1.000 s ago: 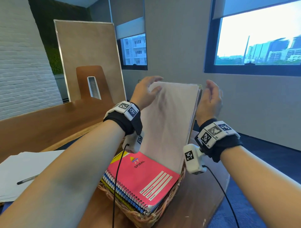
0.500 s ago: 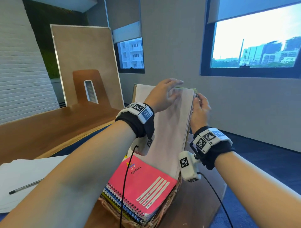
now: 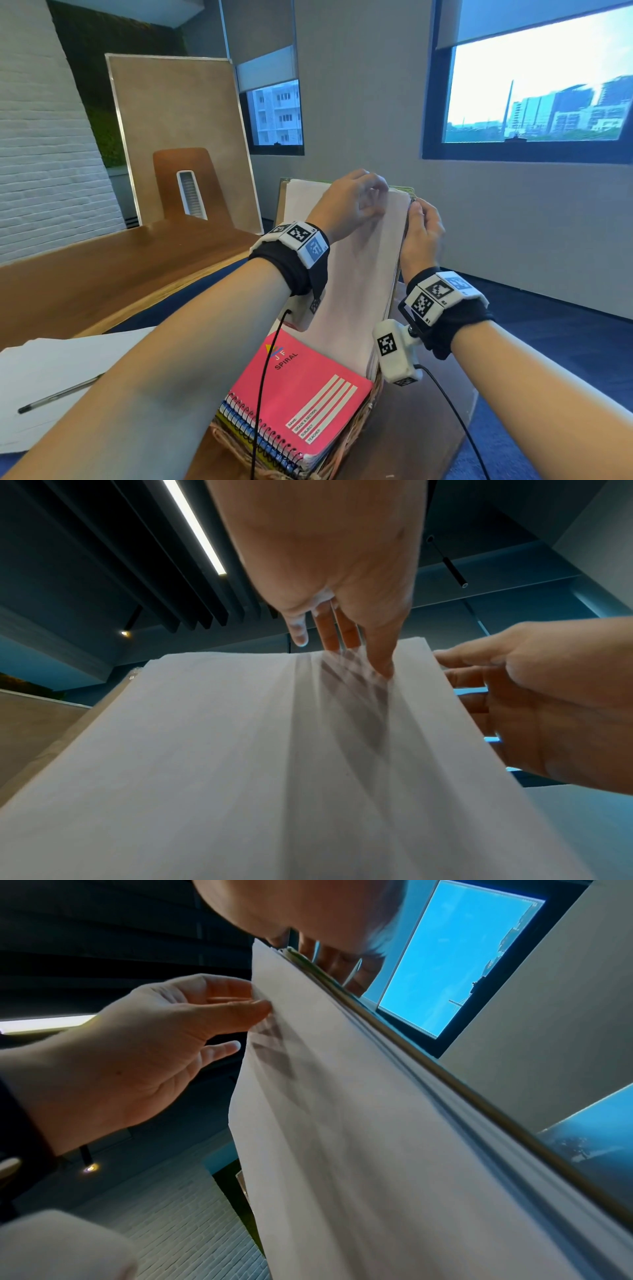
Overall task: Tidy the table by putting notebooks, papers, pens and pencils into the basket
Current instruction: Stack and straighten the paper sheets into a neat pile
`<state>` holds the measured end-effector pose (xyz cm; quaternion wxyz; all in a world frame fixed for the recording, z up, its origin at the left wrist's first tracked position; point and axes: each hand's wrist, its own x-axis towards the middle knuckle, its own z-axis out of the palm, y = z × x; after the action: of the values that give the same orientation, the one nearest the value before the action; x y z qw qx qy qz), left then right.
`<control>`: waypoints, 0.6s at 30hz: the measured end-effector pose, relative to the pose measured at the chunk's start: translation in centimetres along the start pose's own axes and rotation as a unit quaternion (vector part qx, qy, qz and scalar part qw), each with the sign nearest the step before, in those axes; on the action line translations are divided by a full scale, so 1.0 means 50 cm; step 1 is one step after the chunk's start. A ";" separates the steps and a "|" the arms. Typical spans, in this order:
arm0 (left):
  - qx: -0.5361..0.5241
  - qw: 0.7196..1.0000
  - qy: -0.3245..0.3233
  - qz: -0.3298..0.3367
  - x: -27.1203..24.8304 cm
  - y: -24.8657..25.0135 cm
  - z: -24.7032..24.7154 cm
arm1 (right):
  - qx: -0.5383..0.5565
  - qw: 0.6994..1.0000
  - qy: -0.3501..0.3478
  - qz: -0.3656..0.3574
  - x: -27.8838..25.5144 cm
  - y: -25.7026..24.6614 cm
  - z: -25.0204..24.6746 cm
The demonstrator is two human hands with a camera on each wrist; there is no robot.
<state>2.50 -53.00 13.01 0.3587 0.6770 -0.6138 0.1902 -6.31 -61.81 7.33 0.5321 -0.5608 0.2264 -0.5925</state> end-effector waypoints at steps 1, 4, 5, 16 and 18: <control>0.002 1.000 0.000 0.000 0.001 0.002 0.002 | 0.002 1.000 -0.001 0.002 0.000 0.000 -0.001; 0.010 1.000 0.000 0.009 0.003 0.004 0.005 | 0.010 1.000 0.000 0.012 0.003 0.003 0.001; 0.009 1.000 -0.001 0.012 0.003 0.004 0.006 | 0.012 1.000 -0.001 0.014 0.005 0.005 0.002; 0.041 0.999 0.028 0.003 -0.013 -0.005 -0.002 | -0.050 0.998 0.026 -0.019 0.007 -0.010 -0.001; 0.041 0.998 0.044 -0.012 -0.024 -0.012 -0.020 | -0.085 0.995 0.047 -0.034 0.006 -0.028 0.000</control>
<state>3.04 -51.45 12.67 0.3599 0.6894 -0.5808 0.2406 -6.80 -61.60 8.64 0.4513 -0.5829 0.2811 -0.6145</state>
